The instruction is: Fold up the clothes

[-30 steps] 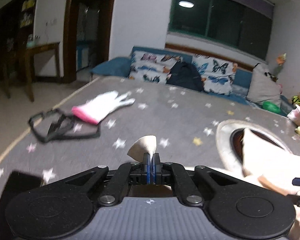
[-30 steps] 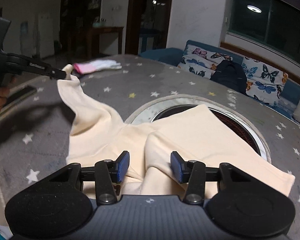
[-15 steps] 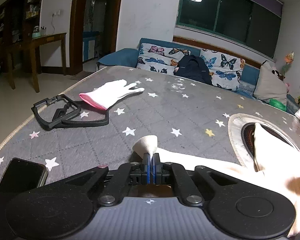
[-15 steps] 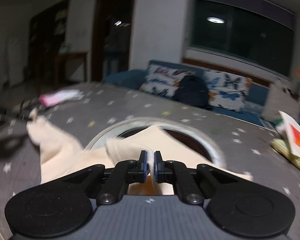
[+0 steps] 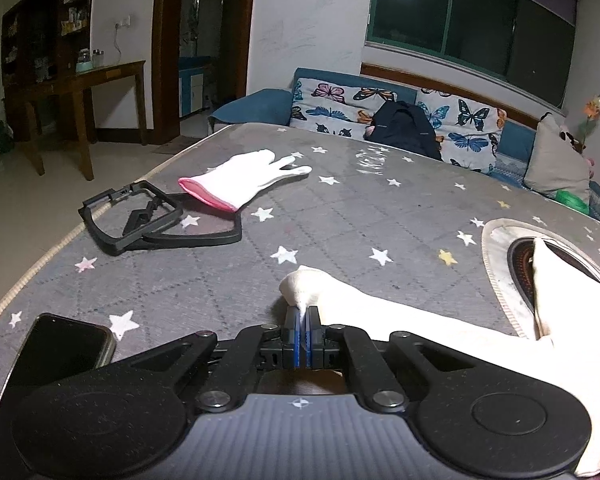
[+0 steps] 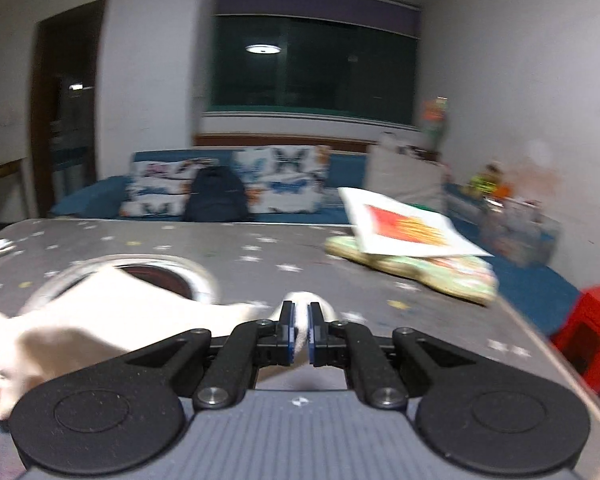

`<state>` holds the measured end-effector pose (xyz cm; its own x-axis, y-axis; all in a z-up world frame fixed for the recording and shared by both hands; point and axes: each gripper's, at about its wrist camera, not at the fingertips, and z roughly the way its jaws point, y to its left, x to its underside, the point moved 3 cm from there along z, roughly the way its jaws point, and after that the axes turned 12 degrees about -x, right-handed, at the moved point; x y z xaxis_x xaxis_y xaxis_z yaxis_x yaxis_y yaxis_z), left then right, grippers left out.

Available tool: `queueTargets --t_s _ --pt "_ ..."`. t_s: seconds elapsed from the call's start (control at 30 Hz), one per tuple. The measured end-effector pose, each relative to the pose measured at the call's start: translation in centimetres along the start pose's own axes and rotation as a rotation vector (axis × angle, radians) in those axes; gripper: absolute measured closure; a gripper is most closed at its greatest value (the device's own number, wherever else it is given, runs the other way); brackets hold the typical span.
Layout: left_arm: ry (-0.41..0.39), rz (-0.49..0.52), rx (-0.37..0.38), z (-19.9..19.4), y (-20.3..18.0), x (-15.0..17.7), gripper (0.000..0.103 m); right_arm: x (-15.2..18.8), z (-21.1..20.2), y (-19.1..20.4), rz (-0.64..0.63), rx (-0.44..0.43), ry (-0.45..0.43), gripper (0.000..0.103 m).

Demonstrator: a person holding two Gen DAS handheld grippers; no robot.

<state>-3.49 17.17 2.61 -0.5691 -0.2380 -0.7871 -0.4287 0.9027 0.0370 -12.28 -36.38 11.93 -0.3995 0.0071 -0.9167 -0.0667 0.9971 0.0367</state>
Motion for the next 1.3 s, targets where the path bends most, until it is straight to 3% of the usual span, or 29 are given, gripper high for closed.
queueTargets --t_s 0.2,0.5,0.6,0.77,0.93,1.07,1.2,1.3 --pt "0.007 0.005 -0.011 0.2 0.1 -0.1 0.1 1.9 -1.6 -2.7 0.039 0.082 0.038 0.098" --pt "0.027 0.059 -0.016 -0.1 -0.1 0.1 0.095 5.8 0.5 -5.5 0.13 0.185 0.164 0.092" --pt "0.017 0.097 -0.02 -0.8 -0.1 0.4 0.089 5.9 -0.2 -4.2 0.111 0.12 0.154 0.092" --pt "-0.026 0.187 0.059 -3.7 -1.5 1.2 0.088 5.1 -1.0 1.4 -0.01 -0.112 0.162 0.087" --pt "-0.078 0.335 0.283 -8.6 -5.4 3.3 0.085 4.3 -1.1 7.7 -0.099 -0.381 0.2 0.082" --pt "-0.084 0.438 0.495 -12.3 -9.1 5.7 0.078 4.9 -1.0 12.2 -0.16 -0.529 0.256 0.081" --pt "-0.119 0.546 0.627 -15.1 -12.6 7.9 0.065 6.1 -1.0 15.3 -0.2 -0.592 0.294 0.081" --pt "-0.13 0.618 0.666 -15.8 -14.5 9.3 0.062 6.7 -0.8 16.4 -0.212 -0.606 0.309 0.081"
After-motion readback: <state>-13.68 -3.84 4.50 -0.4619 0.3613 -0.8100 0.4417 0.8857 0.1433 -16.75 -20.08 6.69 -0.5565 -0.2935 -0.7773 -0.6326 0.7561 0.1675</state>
